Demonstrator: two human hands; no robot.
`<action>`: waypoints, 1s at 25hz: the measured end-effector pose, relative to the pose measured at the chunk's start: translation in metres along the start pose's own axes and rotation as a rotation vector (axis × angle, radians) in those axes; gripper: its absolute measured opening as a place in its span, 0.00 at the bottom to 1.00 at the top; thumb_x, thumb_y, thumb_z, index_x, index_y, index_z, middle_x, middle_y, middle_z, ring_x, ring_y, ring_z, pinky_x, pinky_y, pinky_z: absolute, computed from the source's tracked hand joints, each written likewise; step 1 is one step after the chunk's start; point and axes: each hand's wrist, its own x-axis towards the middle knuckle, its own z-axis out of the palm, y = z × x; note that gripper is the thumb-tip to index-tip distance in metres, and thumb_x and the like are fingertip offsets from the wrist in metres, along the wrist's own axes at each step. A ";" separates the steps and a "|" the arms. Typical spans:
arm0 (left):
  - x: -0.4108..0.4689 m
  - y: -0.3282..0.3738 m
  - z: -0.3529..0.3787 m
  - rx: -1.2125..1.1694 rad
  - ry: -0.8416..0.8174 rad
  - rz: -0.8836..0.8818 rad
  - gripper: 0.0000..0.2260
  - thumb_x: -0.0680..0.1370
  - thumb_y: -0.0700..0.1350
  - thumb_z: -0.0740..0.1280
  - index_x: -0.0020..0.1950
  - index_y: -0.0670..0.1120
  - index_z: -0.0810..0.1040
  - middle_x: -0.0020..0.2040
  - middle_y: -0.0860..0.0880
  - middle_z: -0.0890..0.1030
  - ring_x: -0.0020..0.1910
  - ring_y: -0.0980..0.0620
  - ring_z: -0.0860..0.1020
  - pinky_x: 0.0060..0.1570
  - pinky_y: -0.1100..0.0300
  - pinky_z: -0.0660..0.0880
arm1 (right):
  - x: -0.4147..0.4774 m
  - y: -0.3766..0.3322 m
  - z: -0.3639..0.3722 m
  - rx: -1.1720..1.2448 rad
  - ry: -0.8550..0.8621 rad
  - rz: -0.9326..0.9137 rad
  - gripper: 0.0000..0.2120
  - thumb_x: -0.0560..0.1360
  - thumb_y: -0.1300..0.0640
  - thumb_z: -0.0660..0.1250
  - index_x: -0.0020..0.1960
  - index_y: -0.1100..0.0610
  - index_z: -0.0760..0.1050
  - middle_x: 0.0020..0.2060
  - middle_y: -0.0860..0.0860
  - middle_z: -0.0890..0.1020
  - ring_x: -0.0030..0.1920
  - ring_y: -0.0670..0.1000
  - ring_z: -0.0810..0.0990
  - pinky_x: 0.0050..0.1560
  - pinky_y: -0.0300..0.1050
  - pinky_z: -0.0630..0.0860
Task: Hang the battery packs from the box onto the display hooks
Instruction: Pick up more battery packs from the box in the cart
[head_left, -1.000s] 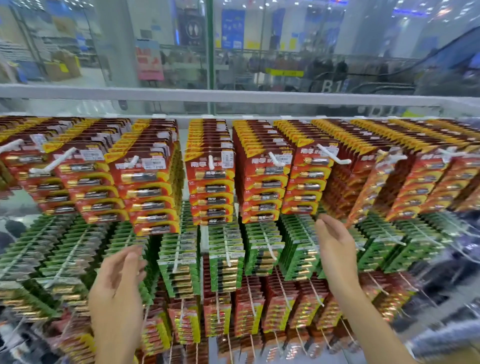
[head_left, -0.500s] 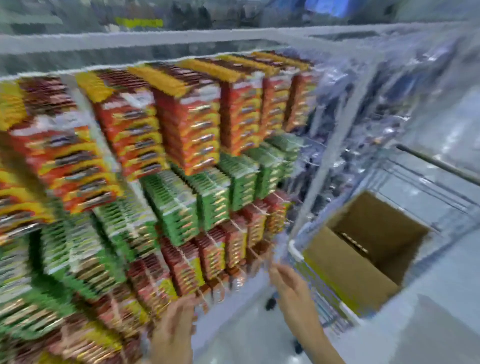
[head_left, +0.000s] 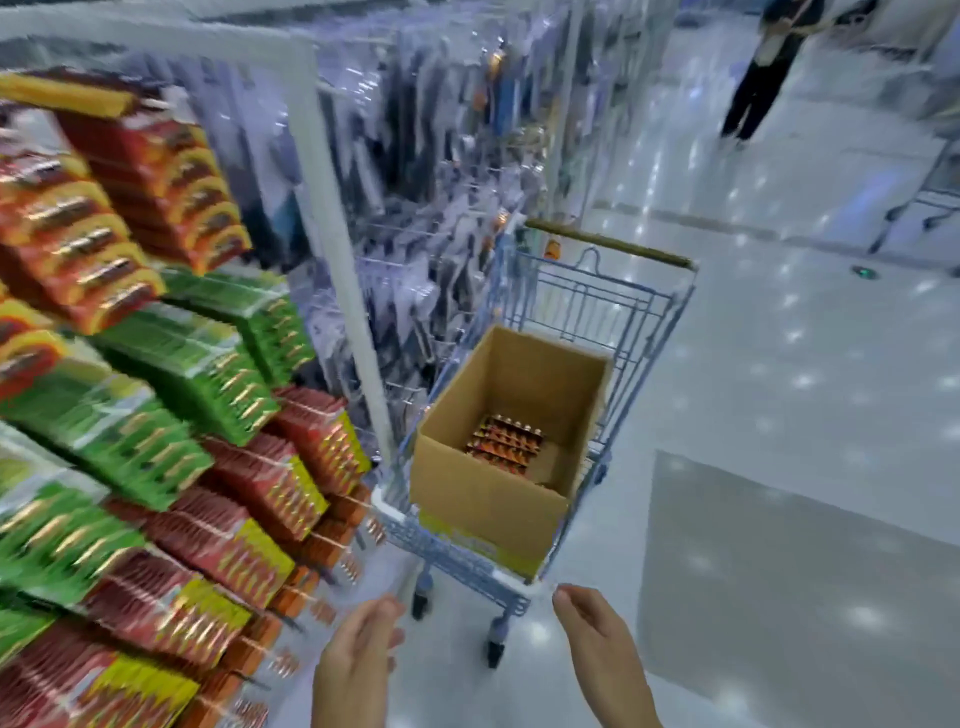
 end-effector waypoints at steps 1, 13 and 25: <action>0.005 0.000 0.015 0.007 0.029 -0.013 0.08 0.84 0.41 0.65 0.50 0.46 0.83 0.51 0.45 0.86 0.48 0.43 0.82 0.46 0.53 0.74 | 0.007 0.003 -0.010 -0.002 0.013 0.034 0.03 0.81 0.50 0.68 0.50 0.47 0.80 0.50 0.43 0.84 0.53 0.44 0.80 0.54 0.42 0.70; 0.103 0.048 0.099 0.117 -0.051 -0.107 0.08 0.85 0.45 0.63 0.53 0.49 0.83 0.53 0.52 0.85 0.54 0.47 0.82 0.56 0.46 0.75 | 0.117 -0.041 -0.015 -0.045 0.035 0.109 0.05 0.83 0.49 0.66 0.52 0.47 0.79 0.50 0.43 0.84 0.52 0.41 0.80 0.48 0.36 0.72; 0.281 0.107 0.204 0.142 -0.166 -0.243 0.08 0.86 0.43 0.63 0.60 0.48 0.81 0.54 0.48 0.86 0.52 0.47 0.84 0.52 0.53 0.82 | 0.252 -0.137 0.008 -0.052 0.087 0.241 0.05 0.84 0.50 0.63 0.57 0.47 0.76 0.51 0.38 0.79 0.51 0.35 0.75 0.44 0.26 0.67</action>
